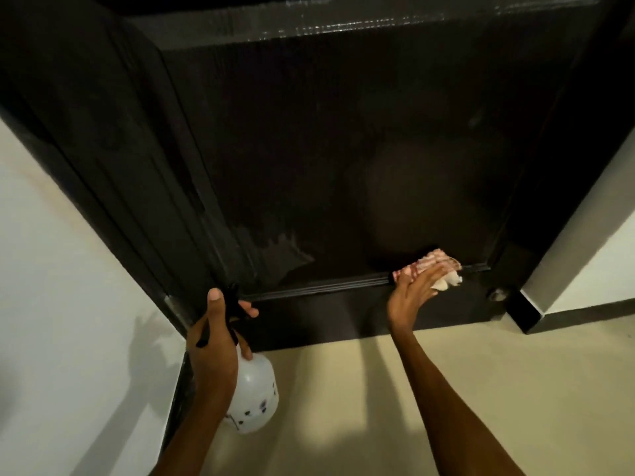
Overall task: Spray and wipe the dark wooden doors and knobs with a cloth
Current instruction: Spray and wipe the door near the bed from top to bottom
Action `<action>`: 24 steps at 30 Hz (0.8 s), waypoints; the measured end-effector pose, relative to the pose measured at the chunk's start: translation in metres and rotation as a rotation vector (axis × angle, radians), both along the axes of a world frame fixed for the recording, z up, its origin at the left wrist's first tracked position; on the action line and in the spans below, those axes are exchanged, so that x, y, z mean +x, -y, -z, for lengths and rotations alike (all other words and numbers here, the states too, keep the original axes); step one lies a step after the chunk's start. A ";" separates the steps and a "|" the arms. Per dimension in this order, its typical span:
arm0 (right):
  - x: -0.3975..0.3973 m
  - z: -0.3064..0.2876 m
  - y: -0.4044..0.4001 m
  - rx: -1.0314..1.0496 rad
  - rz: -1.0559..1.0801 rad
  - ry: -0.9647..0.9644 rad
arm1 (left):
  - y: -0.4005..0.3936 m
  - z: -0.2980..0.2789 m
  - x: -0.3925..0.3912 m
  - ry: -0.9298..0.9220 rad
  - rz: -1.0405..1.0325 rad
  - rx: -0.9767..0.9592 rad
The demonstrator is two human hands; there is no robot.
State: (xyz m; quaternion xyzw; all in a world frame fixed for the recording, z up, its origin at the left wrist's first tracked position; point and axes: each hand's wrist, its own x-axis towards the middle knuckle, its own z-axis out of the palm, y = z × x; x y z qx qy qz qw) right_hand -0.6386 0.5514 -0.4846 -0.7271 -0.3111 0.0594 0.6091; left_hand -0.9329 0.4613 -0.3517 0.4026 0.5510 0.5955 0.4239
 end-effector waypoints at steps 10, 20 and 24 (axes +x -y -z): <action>-0.116 -0.031 -0.024 0.034 -0.684 1.528 | -0.018 -0.011 -0.009 0.039 -0.084 0.043; -0.104 -0.139 -0.049 0.308 -0.236 1.434 | -0.024 -0.022 -0.007 0.086 -0.076 0.066; -0.109 -0.063 -0.045 0.189 -0.461 1.717 | -0.029 -0.022 -0.018 0.080 -0.112 0.066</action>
